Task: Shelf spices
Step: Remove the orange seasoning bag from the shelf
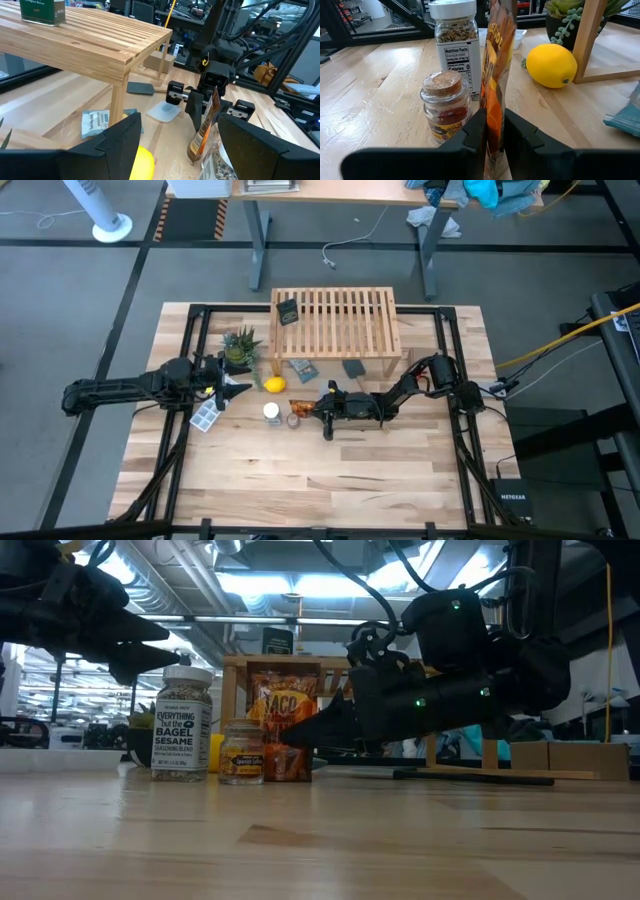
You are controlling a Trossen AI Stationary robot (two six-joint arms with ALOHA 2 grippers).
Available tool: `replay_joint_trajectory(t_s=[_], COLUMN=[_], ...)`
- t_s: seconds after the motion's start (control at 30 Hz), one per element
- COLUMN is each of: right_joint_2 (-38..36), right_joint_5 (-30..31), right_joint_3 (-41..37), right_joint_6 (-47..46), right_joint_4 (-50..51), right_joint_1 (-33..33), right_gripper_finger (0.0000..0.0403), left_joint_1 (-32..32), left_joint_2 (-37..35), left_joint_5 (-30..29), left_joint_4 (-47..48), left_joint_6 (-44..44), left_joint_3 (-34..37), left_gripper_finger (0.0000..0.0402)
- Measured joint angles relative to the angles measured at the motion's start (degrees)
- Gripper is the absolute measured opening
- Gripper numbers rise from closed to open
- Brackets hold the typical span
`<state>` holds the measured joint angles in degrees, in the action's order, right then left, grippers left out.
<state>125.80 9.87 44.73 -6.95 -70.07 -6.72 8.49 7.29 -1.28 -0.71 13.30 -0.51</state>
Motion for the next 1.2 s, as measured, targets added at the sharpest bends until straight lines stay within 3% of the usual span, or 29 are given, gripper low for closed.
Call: replay_joint_trajectory(t_s=[0.57,0.7,1.0,1.2], right_joint_2=[0.0,0.0,0.0,-1.29], right_joint_5=[0.0,1.26,2.74,6.28], right_joint_3=[-0.02,-0.04,-0.04,-1.38], right_joint_6=[0.01,-0.11,-0.22,-0.1], right_joint_4=[-0.26,-0.27,-0.36,-1.02], right_joint_1=[-0.02,-0.04,-0.04,0.0], right_gripper_finger=[0.007,0.0113,0.0256,0.03], left_joint_1=[0.0,0.0,0.0,0.0], left_joint_2=[-0.02,-0.01,-0.02,0.0], left_joint_5=[0.02,0.02,0.02,0.02], left_joint_4=[0.07,0.07,0.07,0.09], left_joint_6=[0.17,0.17,0.18,0.2], left_joint_3=[0.0,0.0,0.0,0.0], left_gripper_finger=[0.0258,0.0258,0.0258,0.0258])
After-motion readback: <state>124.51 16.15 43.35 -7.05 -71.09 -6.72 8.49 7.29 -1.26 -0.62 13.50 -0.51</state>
